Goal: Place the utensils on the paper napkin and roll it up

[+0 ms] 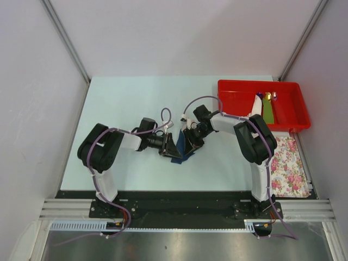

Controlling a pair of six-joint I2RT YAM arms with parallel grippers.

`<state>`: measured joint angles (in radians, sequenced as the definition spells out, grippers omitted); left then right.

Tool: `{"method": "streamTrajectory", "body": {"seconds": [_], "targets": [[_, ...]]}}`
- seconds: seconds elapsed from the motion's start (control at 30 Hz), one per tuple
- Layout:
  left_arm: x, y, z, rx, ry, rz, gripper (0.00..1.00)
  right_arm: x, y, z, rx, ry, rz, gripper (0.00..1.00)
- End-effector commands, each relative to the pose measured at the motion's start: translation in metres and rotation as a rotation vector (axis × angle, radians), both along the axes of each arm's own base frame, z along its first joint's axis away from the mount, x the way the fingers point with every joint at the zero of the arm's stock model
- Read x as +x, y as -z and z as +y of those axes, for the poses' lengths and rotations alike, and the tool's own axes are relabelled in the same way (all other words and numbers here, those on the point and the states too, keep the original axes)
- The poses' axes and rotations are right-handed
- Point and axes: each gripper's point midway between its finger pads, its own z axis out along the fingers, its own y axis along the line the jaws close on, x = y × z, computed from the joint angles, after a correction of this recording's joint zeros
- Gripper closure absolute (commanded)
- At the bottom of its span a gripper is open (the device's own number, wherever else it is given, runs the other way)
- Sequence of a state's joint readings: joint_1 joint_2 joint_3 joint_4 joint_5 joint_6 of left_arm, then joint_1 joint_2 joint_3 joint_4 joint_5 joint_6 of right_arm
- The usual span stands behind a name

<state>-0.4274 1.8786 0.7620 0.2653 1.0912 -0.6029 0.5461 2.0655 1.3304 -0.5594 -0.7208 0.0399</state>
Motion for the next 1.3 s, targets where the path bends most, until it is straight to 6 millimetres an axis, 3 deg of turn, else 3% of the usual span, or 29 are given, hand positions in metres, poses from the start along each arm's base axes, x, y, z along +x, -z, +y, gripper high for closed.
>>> {"method": "streamTrajectory", "body": {"seconds": [0.0, 0.23, 0.43, 0.5, 0.6, 0.7, 0.83, 1.0, 1.27], "targets": [[0.008, -0.036, -0.008, -0.075, 0.015, -0.125, 0.67, -0.006, 0.035, -0.025, -0.166, -0.036, -0.037, 0.69], [-0.001, -0.015, -0.017, -0.040, 0.061, -0.083, 0.71, -0.007, 0.038, -0.028, -0.184, -0.031, -0.037, 0.70], [-0.009, 0.042, -0.003, 0.079, -0.001, 0.088, 0.84, -0.003, 0.026, -0.027, -0.166, -0.008, -0.048, 0.72], [-0.008, 0.051, 0.002, 0.081, -0.030, 0.121, 0.85, 0.002, 0.016, -0.026, -0.146, 0.005, -0.068, 0.72], [-0.011, 0.061, 0.006, 0.101, -0.032, 0.154, 0.88, 0.017, -0.005, -0.023, -0.080, 0.080, -0.060, 0.71], [-0.012, 0.065, 0.008, 0.114, -0.028, 0.160, 0.90, 0.044, -0.031, -0.024, 0.008, 0.197, -0.069, 0.65], [-0.012, 0.068, 0.008, 0.118, -0.026, 0.160, 0.90, 0.079, -0.052, -0.025, 0.084, 0.323, -0.104, 0.59], [-0.010, 0.067, 0.008, 0.115, -0.024, 0.149, 0.90, 0.092, -0.045, -0.025, 0.077, 0.389, -0.083, 0.56], [-0.005, 0.067, 0.006, 0.113, -0.027, 0.133, 0.90, 0.089, -0.015, -0.013, 0.042, 0.393, -0.010, 0.52]]}}
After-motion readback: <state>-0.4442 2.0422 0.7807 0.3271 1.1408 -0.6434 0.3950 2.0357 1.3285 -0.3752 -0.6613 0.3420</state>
